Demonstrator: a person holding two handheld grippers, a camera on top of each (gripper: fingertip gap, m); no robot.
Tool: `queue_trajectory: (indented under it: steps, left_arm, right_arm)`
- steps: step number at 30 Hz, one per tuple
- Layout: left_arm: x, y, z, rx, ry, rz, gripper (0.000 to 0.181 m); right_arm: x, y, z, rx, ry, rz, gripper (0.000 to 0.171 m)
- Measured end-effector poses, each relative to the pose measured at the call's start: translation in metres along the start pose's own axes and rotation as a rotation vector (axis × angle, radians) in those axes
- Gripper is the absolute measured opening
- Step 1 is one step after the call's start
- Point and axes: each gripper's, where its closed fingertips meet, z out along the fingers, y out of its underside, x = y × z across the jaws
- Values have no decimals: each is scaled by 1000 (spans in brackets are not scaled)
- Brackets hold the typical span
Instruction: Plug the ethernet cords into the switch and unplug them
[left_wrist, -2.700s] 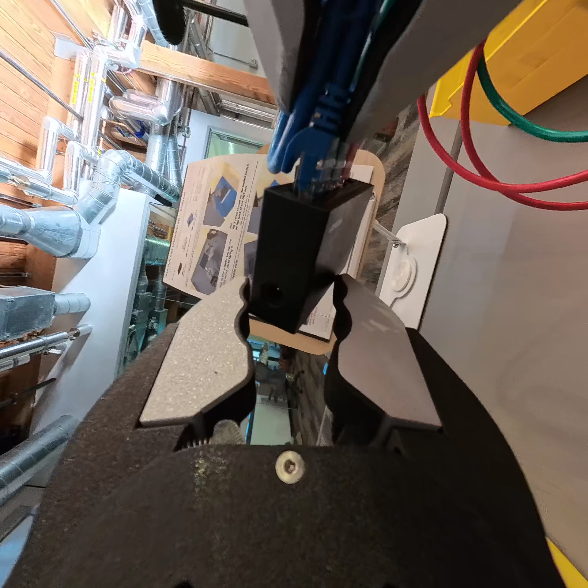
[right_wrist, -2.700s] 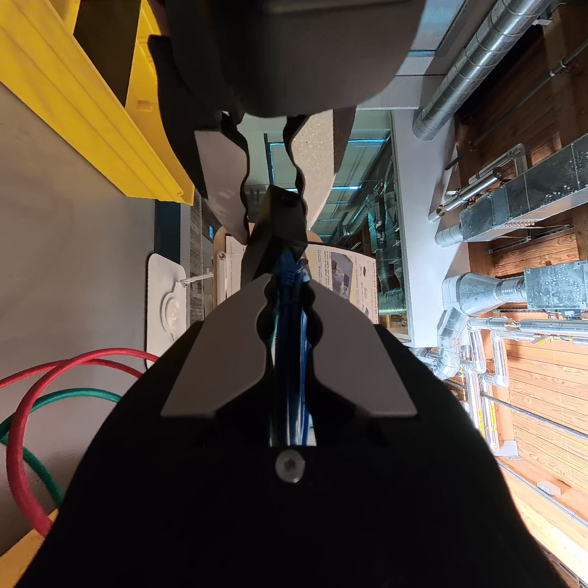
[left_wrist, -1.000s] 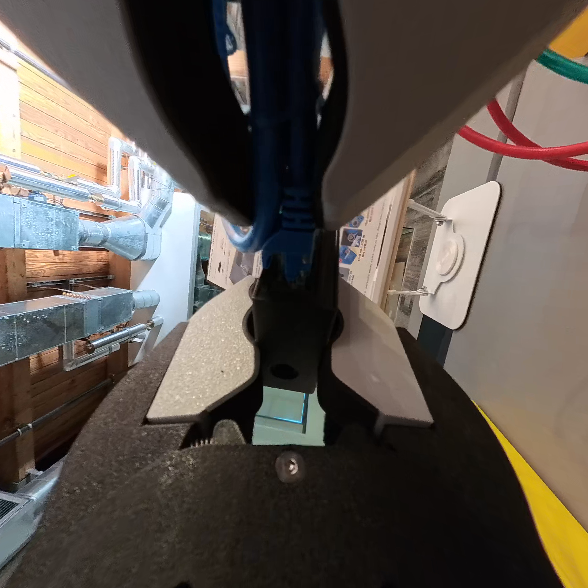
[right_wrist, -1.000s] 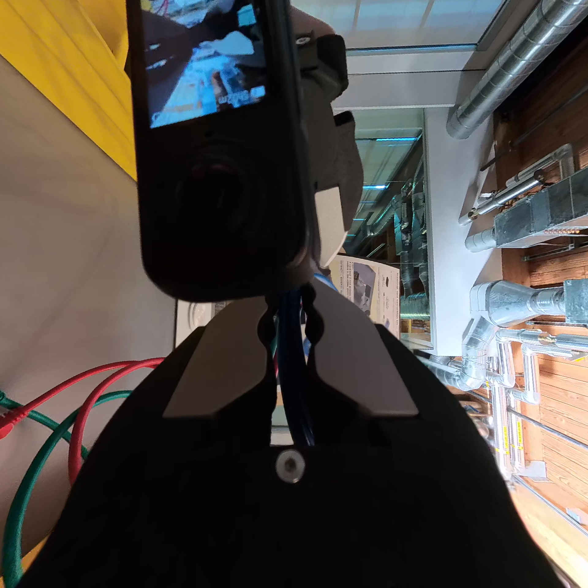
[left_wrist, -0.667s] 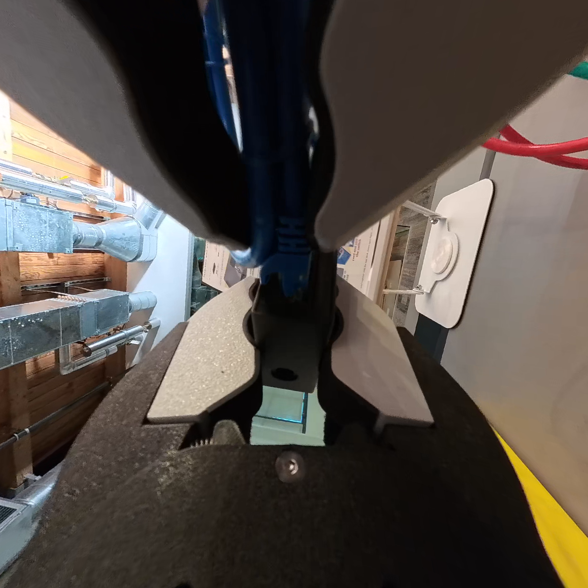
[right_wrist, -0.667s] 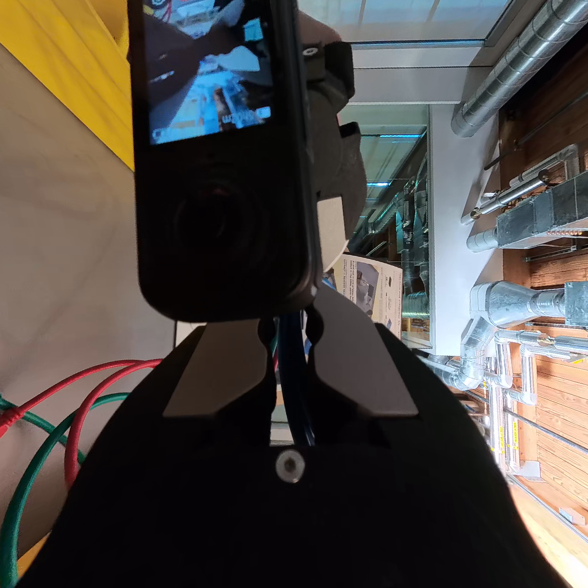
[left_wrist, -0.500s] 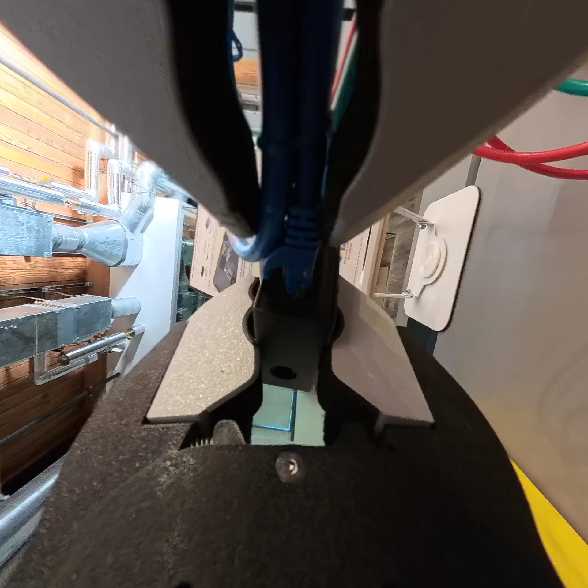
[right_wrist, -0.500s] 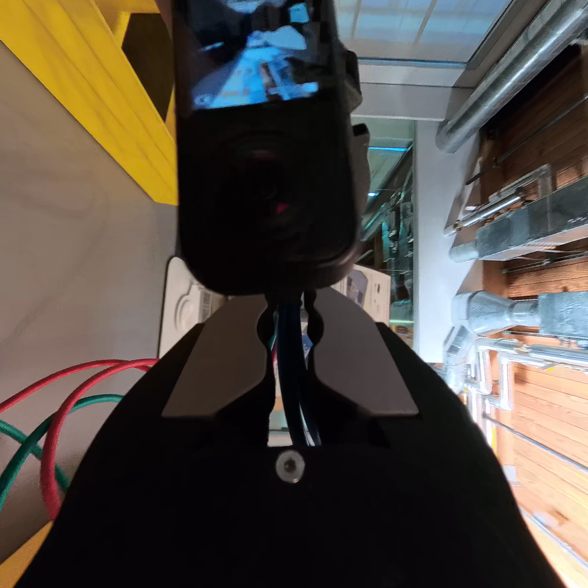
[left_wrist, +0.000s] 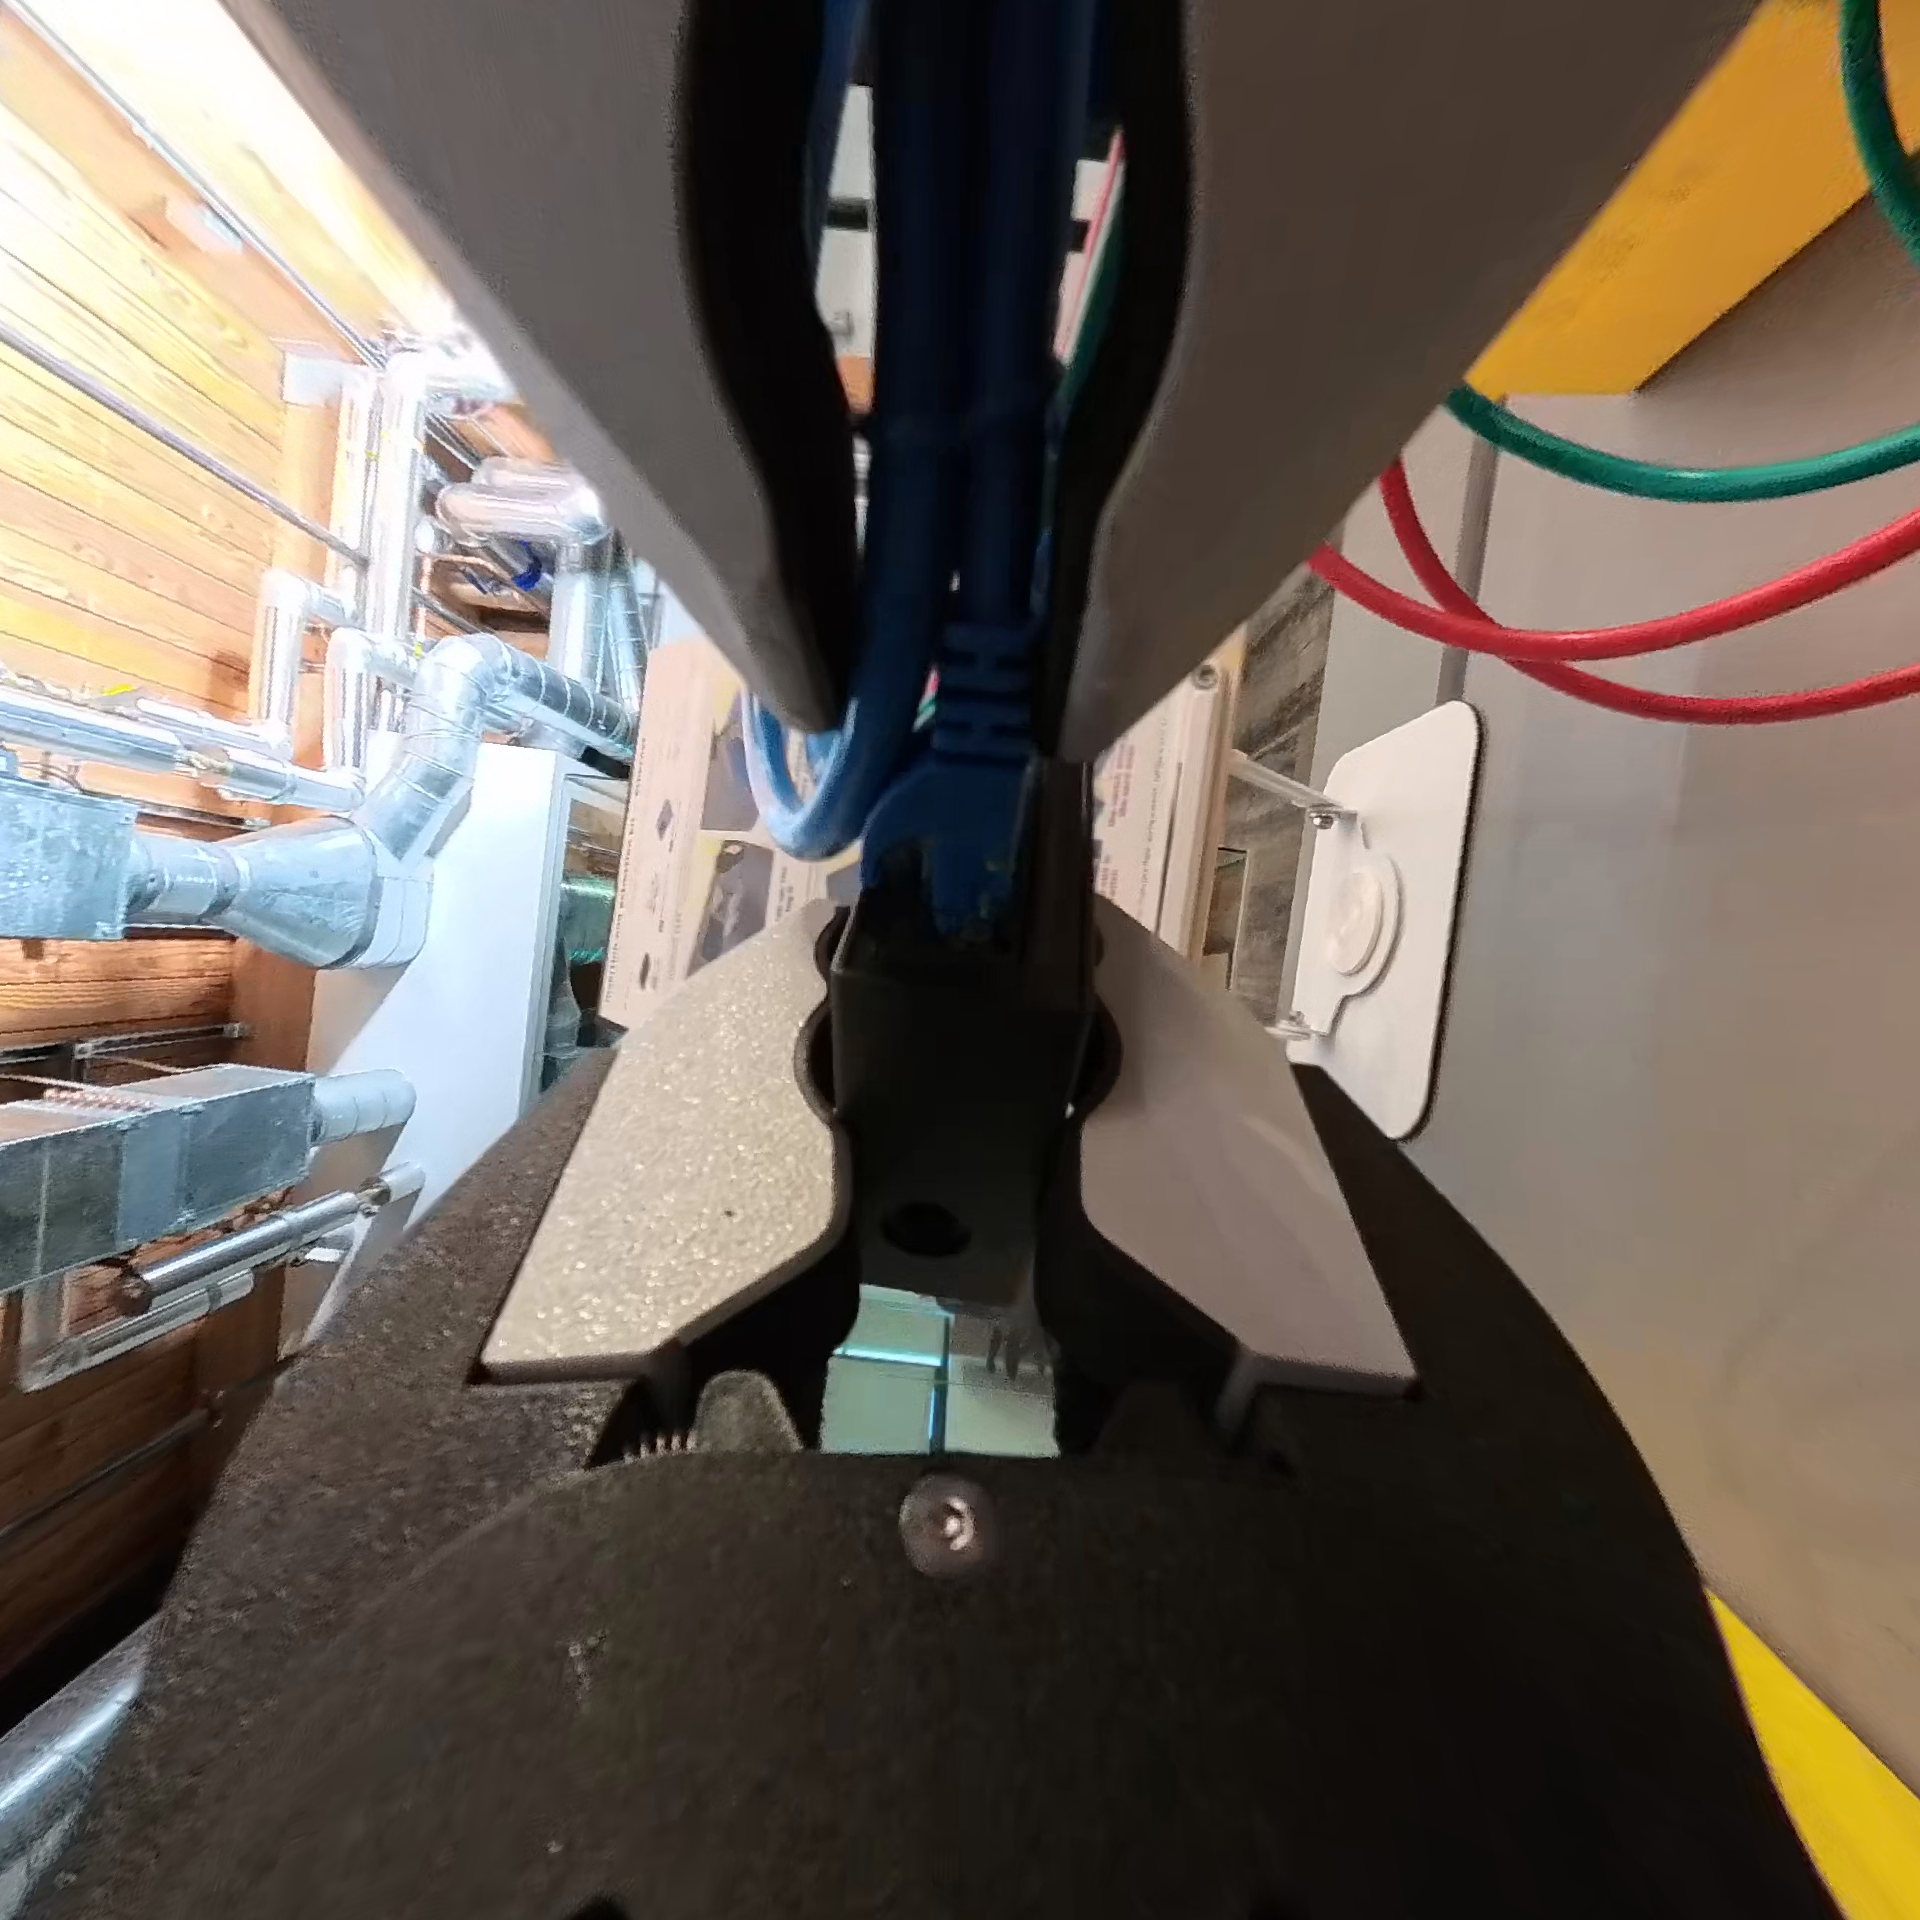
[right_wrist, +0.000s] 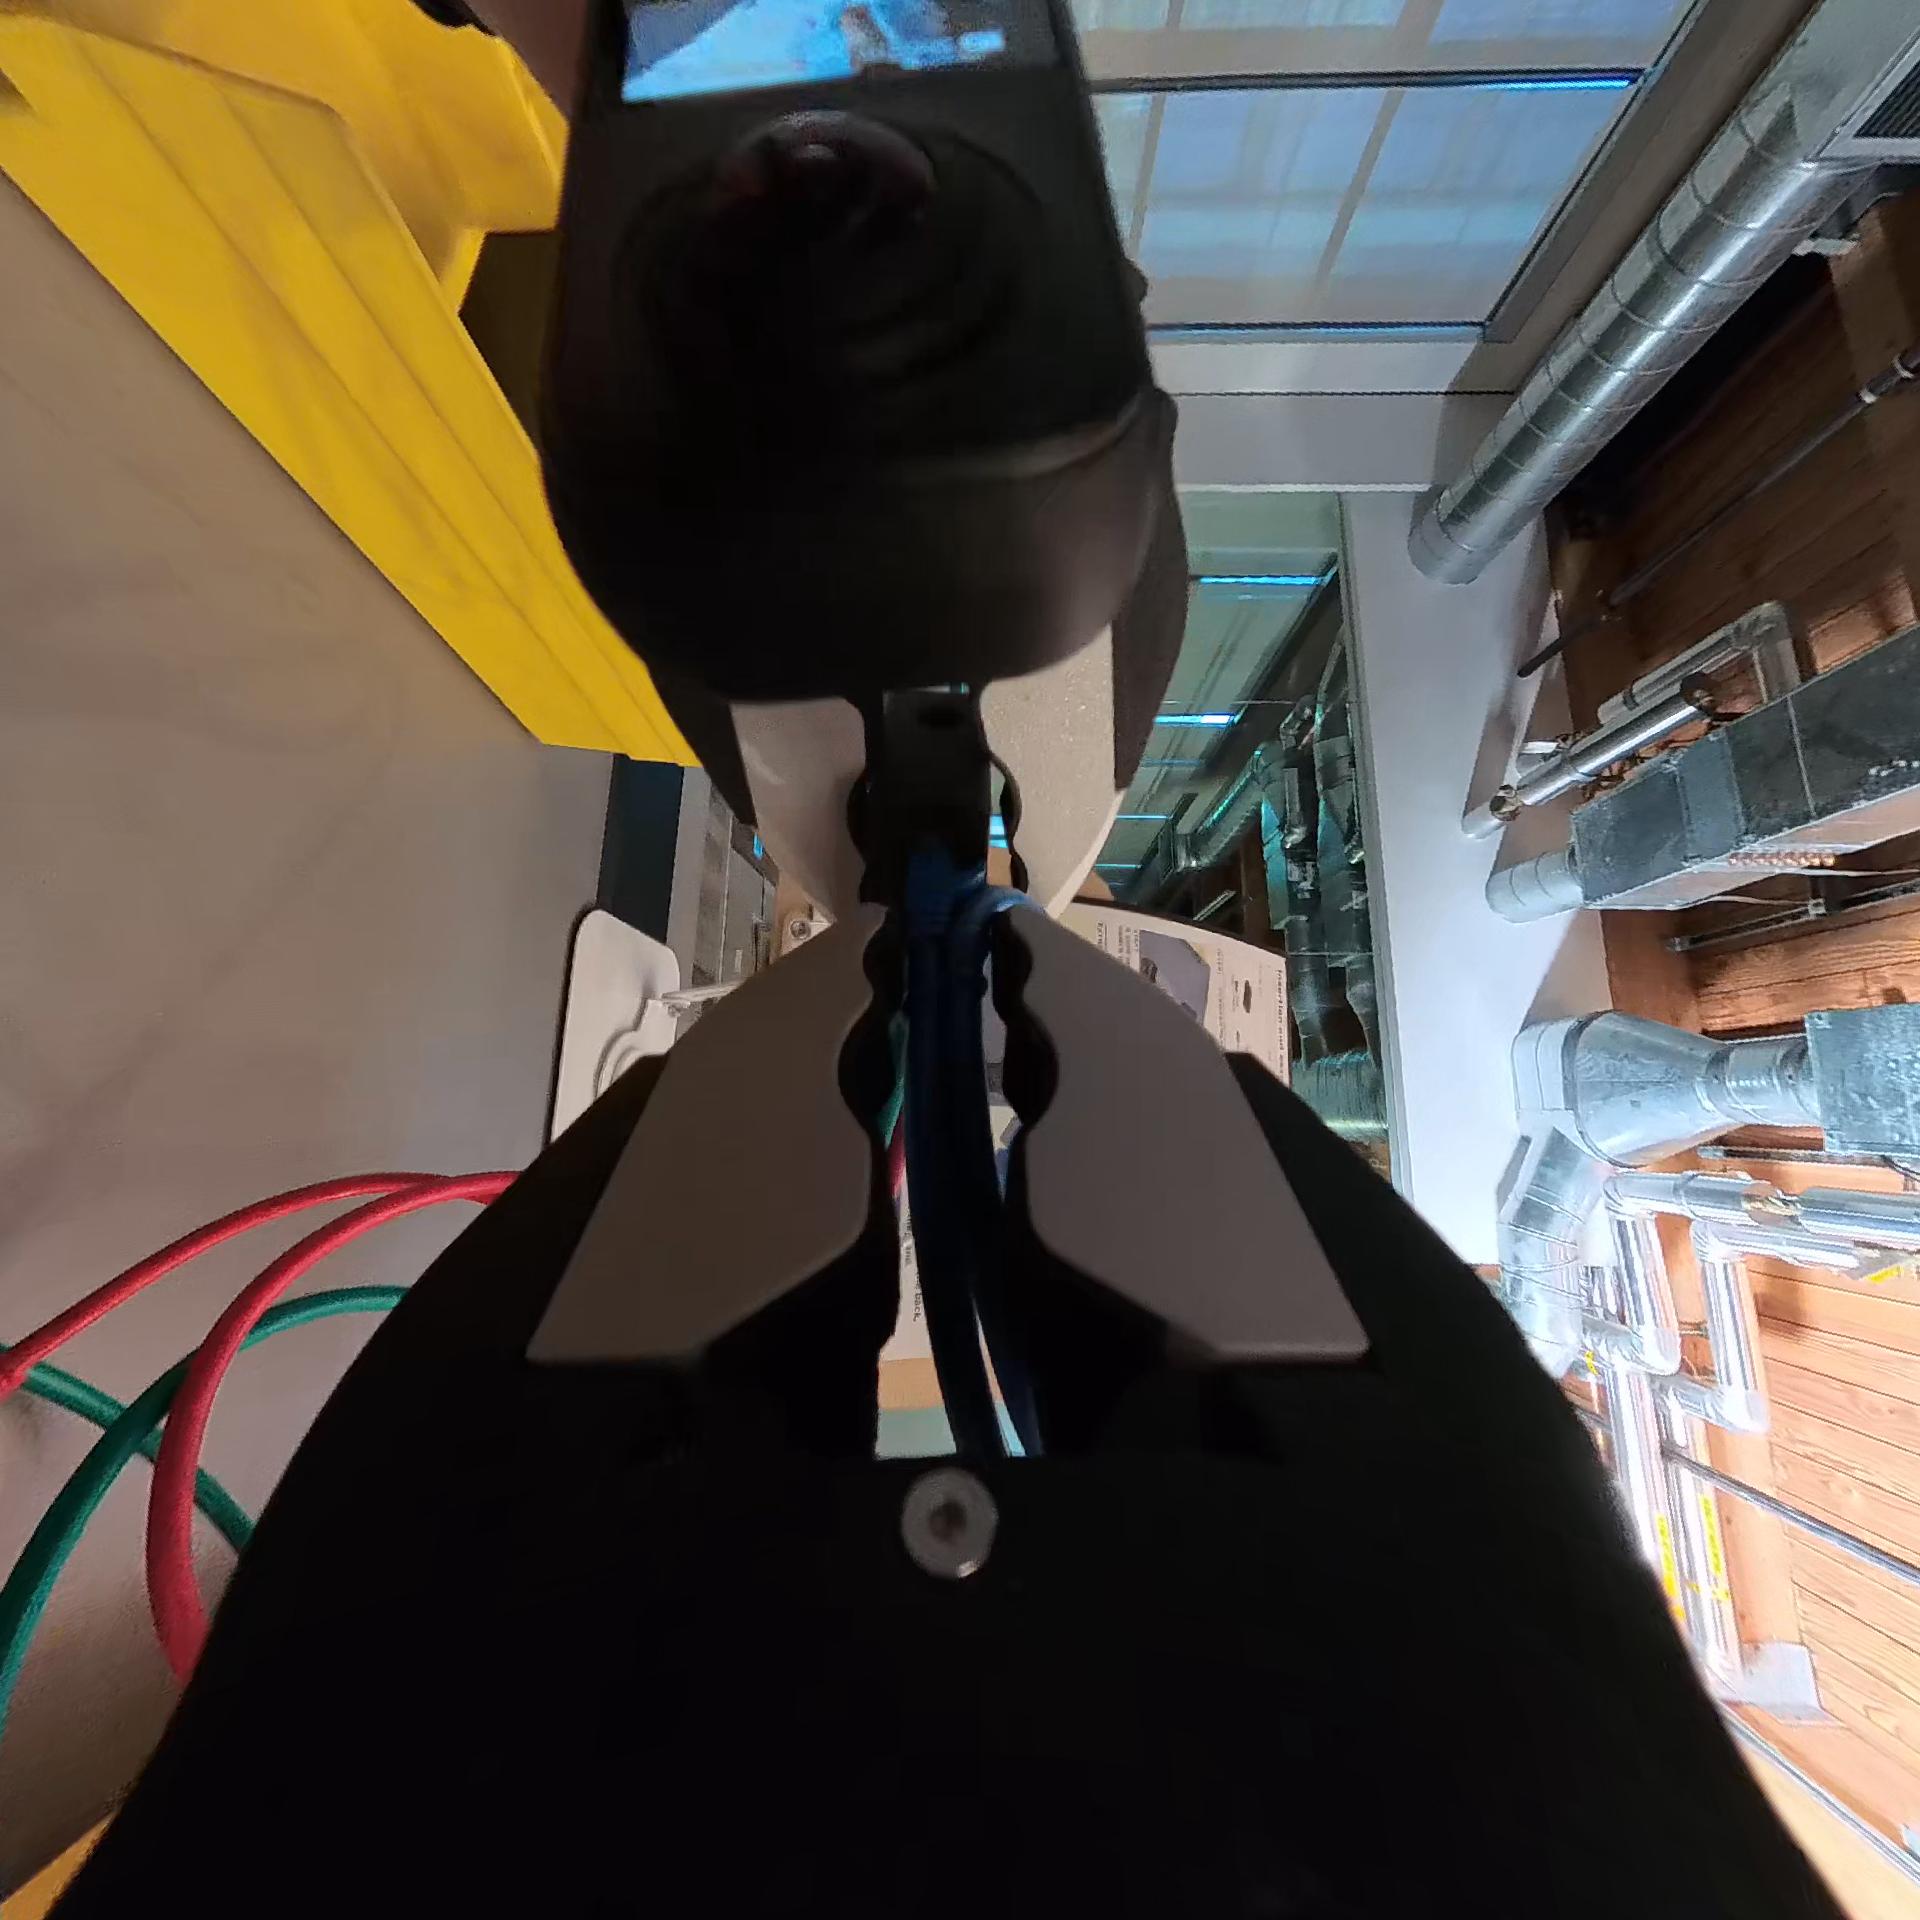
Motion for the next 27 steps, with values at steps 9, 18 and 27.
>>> queue_trajectory:
  steps: [9, 18, 27]
  left_arm:
    - [-2, -2, -5, 18, -20, 48, 37]
    - [1, 0, -2, -29, -7, 41, 36]
    - [4, 1, 1, -42, -2, 42, 35]
  right_arm:
    - [-2, -6, -1, 8, -18, 28, 16]
    - [-3, -1, 2, -34, -30, 49, 15]
    - [-6, 0, 5, -44, -35, 58, 14]
